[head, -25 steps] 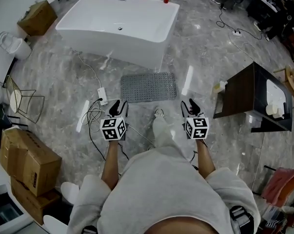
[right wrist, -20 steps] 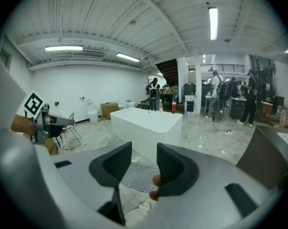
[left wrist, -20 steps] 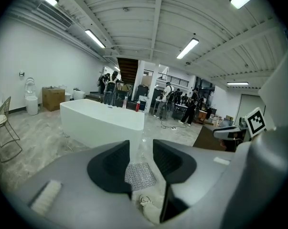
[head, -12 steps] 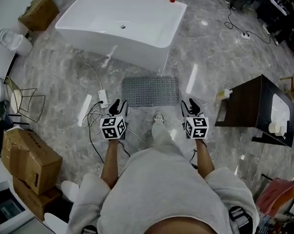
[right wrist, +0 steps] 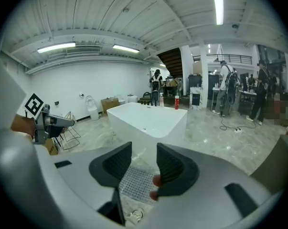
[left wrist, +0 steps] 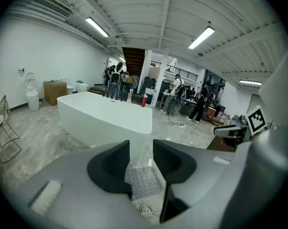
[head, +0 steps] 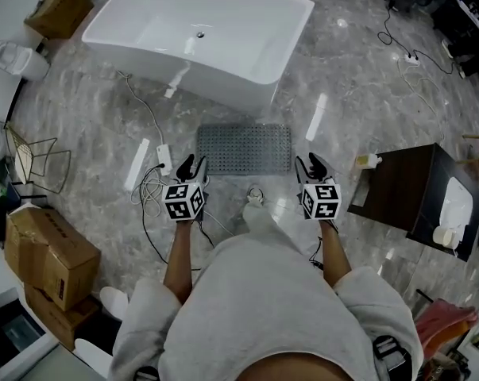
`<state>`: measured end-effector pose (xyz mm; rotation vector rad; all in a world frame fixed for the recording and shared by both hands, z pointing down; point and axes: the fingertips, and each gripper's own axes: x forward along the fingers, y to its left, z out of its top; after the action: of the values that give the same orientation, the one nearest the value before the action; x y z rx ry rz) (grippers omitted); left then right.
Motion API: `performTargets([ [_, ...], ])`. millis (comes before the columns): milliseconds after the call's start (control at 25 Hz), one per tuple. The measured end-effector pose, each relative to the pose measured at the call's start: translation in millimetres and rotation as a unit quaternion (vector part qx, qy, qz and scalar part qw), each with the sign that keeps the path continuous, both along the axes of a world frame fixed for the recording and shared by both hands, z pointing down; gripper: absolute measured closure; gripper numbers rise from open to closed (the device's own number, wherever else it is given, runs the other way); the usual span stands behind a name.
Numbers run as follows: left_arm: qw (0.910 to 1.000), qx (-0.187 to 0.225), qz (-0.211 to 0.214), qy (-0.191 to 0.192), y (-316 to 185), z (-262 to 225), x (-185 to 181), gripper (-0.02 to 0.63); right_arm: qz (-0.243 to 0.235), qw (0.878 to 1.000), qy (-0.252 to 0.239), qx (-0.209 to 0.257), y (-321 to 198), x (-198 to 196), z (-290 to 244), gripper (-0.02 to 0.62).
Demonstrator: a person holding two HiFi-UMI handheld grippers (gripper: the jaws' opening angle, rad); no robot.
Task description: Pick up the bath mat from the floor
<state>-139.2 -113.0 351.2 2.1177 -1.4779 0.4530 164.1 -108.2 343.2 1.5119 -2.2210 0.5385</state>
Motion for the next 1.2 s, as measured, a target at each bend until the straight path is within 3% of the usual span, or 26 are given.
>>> performTargets([
  [680, 0.9975, -0.063, -0.013, -0.031, -61.1, 56.8, -8.6, 0.444, -0.014, 0.998, -0.013, -0.061, -73.8, 18.3, 65.4, 0.436],
  [1200, 0.993, -0.109, -0.023, -0.039, -75.3, 166.4, -52.0, 0.443, -0.028, 0.995, 0.019, -0.095, -97.3, 15.0, 161.5, 0.433],
])
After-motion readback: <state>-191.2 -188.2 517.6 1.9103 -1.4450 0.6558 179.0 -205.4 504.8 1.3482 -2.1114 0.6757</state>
